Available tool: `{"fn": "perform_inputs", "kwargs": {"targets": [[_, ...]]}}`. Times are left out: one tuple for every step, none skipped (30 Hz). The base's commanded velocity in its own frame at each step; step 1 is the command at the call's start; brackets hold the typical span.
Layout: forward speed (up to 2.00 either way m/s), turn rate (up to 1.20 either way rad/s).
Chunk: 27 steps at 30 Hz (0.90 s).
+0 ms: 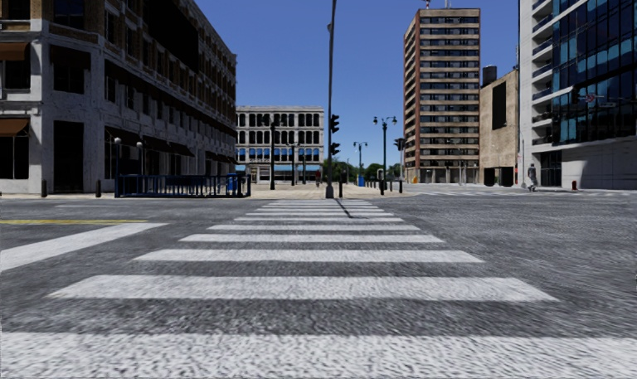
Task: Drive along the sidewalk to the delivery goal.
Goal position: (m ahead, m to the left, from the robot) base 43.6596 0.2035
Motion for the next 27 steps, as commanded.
{"fn": "perform_inputs", "kwargs": {"targets": [[1.76,-0.30],[1.76,-0.10],[1.76,-0.10],[1.76,0.00],[1.76,0.00],[1.76,0.00],[1.76,0.00],[1.76,0.00],[1.76,0.00],[1.76,0.00],[1.76,0.00],[1.76,0.00],[1.78,0.00],[2.00,0.00],[2.00,0.00],[2.00,0.00],[2.00,0.00],[2.00,0.00],[2.00,0.00],[2.00,0.00],[2.00,0.00],[2.00,0.00],[2.00,0.00],[2.00,0.00],[2.00,0.00],[2.00,0.00],[2.00,0.00]]}}
